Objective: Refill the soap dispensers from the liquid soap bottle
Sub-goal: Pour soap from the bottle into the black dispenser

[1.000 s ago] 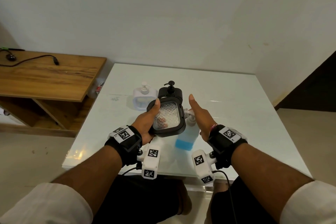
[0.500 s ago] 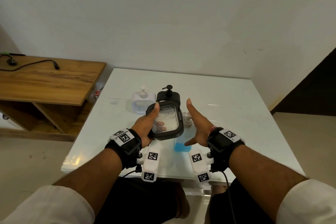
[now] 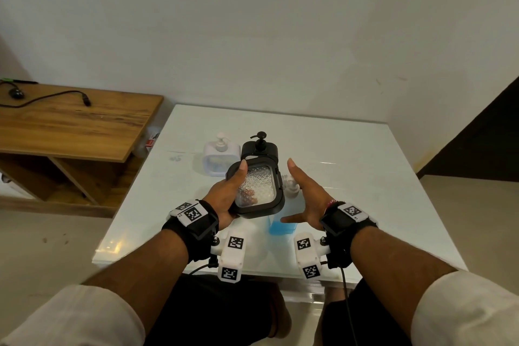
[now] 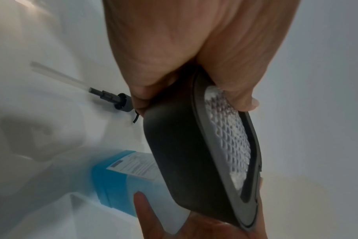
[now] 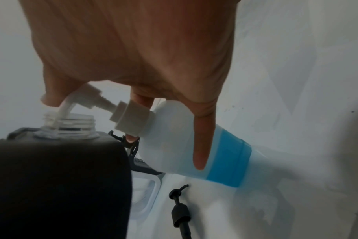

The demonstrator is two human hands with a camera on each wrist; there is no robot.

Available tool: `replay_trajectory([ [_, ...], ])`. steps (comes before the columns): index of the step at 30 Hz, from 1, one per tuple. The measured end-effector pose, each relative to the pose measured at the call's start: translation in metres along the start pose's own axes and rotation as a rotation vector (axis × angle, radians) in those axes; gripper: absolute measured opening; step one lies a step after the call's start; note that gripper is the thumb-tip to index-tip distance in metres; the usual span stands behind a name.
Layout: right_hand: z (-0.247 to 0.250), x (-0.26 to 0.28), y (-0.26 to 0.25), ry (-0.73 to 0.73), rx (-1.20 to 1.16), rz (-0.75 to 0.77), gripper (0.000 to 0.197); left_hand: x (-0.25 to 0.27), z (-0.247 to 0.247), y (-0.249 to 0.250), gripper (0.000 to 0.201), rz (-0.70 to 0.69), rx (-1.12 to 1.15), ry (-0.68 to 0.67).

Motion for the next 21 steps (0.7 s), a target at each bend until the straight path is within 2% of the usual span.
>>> replay_trajectory([
  [3,0.007,-0.002,-0.001,0.037,0.018,0.024,0.082,-0.001,-0.001,-0.005,0.049,0.025,-0.003,-0.005],
  [5,0.008,-0.004,0.0,0.017,0.018,0.021,0.087,-0.002,-0.004,-0.008,0.045,0.045,0.001,-0.012],
  [9,0.005,-0.009,0.006,-0.051,0.013,-0.01,0.115,-0.001,-0.004,-0.008,0.041,0.055,0.009,-0.025],
  [10,0.005,-0.01,0.006,-0.059,0.019,-0.005,0.116,-0.001,-0.004,-0.008,0.041,0.054,0.012,-0.026],
  [14,0.007,-0.009,-0.001,-0.022,0.048,0.04,0.098,-0.002,-0.003,-0.01,0.048,0.064,0.022,-0.019],
  [17,0.011,-0.01,0.0,-0.004,0.066,0.04,0.107,-0.002,-0.003,-0.012,0.048,0.074,0.005,-0.01],
  [21,0.007,-0.013,0.006,-0.066,0.049,0.006,0.118,-0.003,-0.002,-0.011,0.049,0.067,0.029,-0.019],
])
Point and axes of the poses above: each hand's wrist, its own x-axis away from the middle knuckle, its own z-axis out of the back of the hand, y = z × x, the point moved 9 cm from there along -x, towards the middle knuckle, and after that the axes turned 13 degrees about -y, right-handed, at the moved point
